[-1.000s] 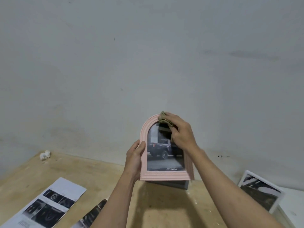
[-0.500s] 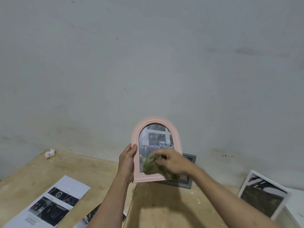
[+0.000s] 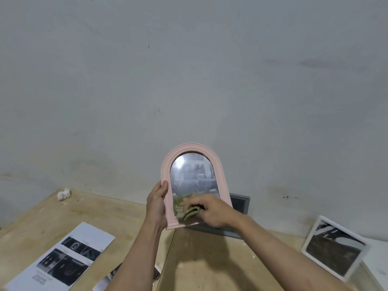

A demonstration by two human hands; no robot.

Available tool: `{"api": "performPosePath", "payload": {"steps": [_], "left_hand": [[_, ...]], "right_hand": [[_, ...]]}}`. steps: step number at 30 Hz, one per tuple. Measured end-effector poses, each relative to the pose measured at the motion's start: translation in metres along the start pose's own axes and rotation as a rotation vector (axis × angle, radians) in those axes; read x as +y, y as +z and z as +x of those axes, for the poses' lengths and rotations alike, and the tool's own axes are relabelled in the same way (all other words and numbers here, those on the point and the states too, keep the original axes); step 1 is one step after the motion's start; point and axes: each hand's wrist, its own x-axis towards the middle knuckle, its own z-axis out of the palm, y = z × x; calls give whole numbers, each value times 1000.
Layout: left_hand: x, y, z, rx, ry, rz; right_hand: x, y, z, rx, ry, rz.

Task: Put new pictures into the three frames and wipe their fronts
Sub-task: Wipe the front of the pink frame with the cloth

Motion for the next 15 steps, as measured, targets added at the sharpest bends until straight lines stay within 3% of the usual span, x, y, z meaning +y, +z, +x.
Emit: {"api": "performPosePath", "payload": {"steps": [2, 3, 5, 7, 8, 9, 11, 13, 15], "left_hand": [[1, -3, 1, 7, 1, 5], [3, -3, 1, -1, 7, 3], [9, 3, 0, -35, 15, 30], [12, 12, -2, -81, 15, 65], [12, 17, -3, -89, 15, 75], [14, 20, -4, -90, 18, 78], [18, 22, -2, -73, 36, 69], [24, 14, 6, -35, 68, 57], [28, 0, 11, 27, 96, 55]], "right_hand": [[-6, -16, -2, -121, 35, 166], [-11, -28, 0, -92, 24, 248], [-18, -58, 12, 194, -32, 285], [-26, -91, 30, 534, -122, 69], [-30, -103, 37, 616, -159, -96], [-30, -111, 43, 599, -186, -252], [-23, -108, 43, 400, -197, -460], [-6, -77, 34, 261, -166, -435], [8, -36, 18, 197, -94, -254]]}}
